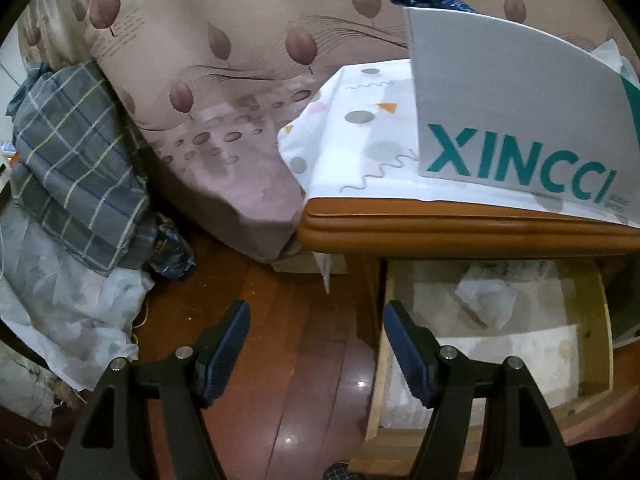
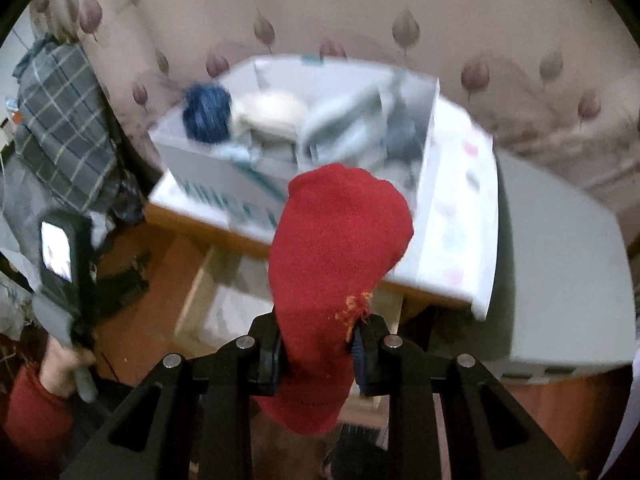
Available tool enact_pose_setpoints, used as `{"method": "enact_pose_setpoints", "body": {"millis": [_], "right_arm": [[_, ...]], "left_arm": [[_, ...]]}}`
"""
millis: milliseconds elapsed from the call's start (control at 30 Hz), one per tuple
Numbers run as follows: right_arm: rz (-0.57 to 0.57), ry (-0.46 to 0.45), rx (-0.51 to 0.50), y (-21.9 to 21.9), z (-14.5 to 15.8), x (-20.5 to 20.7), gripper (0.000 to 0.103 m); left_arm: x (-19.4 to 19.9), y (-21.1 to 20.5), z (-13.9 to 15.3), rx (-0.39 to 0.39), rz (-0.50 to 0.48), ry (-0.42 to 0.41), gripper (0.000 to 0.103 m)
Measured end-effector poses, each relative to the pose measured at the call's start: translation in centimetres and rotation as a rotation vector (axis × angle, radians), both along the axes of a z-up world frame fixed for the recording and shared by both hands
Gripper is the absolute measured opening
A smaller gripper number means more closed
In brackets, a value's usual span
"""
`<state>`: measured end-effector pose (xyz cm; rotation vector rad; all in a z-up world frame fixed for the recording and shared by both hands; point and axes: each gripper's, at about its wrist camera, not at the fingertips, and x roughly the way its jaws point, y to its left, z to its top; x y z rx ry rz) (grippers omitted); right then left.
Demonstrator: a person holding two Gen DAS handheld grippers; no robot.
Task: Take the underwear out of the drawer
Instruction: 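Carry the red sock into the white box and open the right gripper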
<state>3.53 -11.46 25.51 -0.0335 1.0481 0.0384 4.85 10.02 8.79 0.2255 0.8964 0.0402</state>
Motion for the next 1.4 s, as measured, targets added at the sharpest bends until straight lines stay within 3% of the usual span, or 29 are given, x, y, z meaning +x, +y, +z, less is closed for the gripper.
{"method": "enact_pose_setpoints", "body": {"millis": [167, 333, 500, 733, 1033, 1133, 1200, 1400], "right_arm": [[0.011, -0.071, -0.021, 1.7, 4.1, 4.4, 0.024], [0.013, -0.095, -0.039, 3.1, 5.4, 9.5, 0.024], [0.001, -0.051, -0.057, 3.7, 3.3, 14.3, 0.024], [-0.032, 0.063, -0.057, 3.3, -2.6, 18.6, 0.025], [-0.015, 0.121, -0.078, 3.7, -5.7, 19.4, 0.034], [0.008, 0.087, -0.09, 4.1, -4.7, 18.9, 0.041], [0.025, 0.045, -0.09, 4.2, -3.5, 18.1, 0.06], [0.101, -0.095, -0.144, 5.1, 0.5, 13.2, 0.062]], "left_arm": [[0.3, 0.5, 0.0, -0.015, 0.012, 0.006, 0.071], [0.8, 1.3, -0.2, -0.017, 0.038, 0.011, 0.071], [1.3, 1.7, -0.7, -0.032, 0.052, 0.049, 0.071], [1.9, 1.8, -1.4, -0.051, 0.062, 0.088, 0.071], [2.3, 1.8, -1.9, -0.055, 0.073, 0.121, 0.071], [2.3, 2.0, -2.0, -0.059, 0.08, 0.127, 0.071], [2.4, 2.3, -1.9, -0.06, 0.091, 0.124, 0.071], [2.7, 4.3, -1.6, -0.122, 0.142, 0.132, 0.071]]}}
